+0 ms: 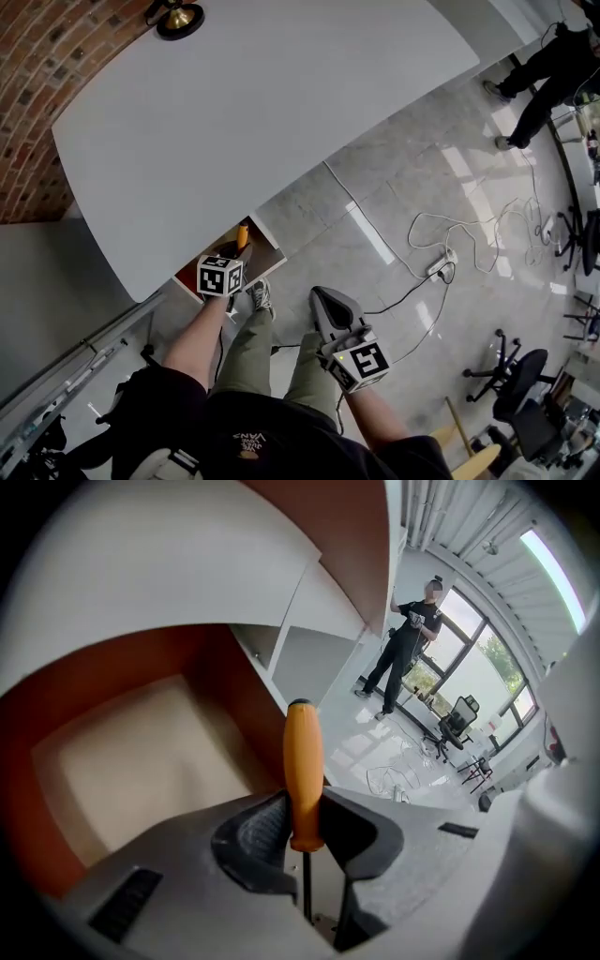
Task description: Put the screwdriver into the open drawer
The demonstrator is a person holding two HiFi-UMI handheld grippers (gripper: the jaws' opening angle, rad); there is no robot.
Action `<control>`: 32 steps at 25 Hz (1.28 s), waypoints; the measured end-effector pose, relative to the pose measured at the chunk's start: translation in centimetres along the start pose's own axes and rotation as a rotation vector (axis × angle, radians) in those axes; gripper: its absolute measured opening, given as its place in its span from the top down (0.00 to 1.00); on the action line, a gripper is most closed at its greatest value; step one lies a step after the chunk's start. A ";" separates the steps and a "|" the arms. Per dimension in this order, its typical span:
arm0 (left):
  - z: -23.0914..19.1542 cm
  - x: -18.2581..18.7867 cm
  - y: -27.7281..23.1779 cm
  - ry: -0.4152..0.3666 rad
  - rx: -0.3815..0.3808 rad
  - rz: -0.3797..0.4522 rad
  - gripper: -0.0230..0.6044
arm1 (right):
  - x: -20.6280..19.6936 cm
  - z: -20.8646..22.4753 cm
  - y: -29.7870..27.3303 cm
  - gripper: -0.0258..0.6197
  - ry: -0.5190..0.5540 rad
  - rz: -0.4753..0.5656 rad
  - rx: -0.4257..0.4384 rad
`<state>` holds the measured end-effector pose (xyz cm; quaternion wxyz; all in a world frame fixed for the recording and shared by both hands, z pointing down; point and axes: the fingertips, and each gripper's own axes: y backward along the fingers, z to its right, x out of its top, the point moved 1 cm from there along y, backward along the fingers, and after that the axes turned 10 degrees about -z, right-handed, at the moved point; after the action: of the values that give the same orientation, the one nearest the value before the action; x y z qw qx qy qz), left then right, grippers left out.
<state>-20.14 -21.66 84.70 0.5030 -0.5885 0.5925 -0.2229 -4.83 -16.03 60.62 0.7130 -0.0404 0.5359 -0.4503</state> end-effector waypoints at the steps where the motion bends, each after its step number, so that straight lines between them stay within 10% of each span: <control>1: -0.2 0.0 -0.4 0.002 0.001 -0.007 0.84 | -0.1 0.0 -0.1 0.97 0.001 0.002 0.001; 32: -4.1 -2.1 -7.2 0.043 0.093 -0.211 0.84 | -4.8 1.9 -0.8 0.97 -0.074 -0.034 -0.036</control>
<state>-20.68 -22.54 93.23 0.4907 -0.6185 0.5270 -0.3144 -3.93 -14.01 65.36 0.7237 -0.0789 0.5163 -0.4510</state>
